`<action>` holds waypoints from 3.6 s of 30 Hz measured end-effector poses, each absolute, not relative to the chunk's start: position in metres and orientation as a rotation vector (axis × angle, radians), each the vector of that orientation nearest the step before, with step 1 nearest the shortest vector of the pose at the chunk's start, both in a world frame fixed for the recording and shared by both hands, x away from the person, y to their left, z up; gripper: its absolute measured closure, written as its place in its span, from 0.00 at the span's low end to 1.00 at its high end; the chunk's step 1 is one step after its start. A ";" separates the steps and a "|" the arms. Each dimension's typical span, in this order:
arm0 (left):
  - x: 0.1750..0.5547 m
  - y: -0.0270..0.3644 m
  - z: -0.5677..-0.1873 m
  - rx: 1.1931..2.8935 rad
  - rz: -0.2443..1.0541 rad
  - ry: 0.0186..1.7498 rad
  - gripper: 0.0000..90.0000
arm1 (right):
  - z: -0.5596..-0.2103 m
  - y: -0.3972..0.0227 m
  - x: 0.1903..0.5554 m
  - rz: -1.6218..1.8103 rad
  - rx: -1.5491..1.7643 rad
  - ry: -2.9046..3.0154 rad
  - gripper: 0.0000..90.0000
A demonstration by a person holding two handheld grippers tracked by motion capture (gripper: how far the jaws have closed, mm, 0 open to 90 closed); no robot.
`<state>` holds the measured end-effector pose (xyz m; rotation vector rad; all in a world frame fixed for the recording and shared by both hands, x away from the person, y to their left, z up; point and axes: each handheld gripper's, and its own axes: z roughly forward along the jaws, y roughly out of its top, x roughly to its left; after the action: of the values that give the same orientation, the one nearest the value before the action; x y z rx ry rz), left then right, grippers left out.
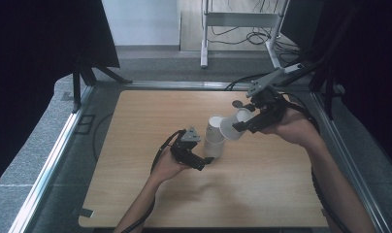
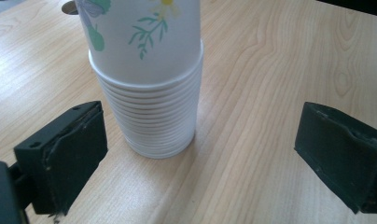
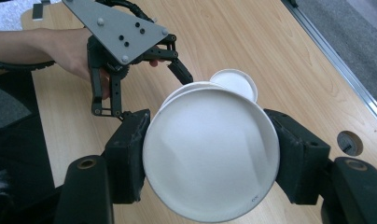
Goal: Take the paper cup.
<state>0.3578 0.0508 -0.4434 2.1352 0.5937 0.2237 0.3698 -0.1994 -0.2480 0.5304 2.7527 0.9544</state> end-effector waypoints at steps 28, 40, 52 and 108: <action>0.333 0.053 -0.444 2.122 0.156 0.493 0.03 | -0.299 -0.222 0.344 1.105 0.486 2.723 0.39; 0.329 0.051 -0.448 2.099 0.107 0.459 0.04 | -0.324 -0.234 0.336 1.231 0.473 2.676 0.40; 0.325 0.046 -0.449 2.094 0.093 0.393 0.06 | -0.347 -0.242 0.331 1.312 0.460 2.665 0.40; 0.316 0.034 -0.463 2.062 0.024 0.198 0.26 | -0.421 -0.227 0.324 1.705 0.275 2.676 0.40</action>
<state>0.3156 0.0338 -0.4630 2.0621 0.1976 0.0244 0.3238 -0.2270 -0.4205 0.2754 2.6763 1.7049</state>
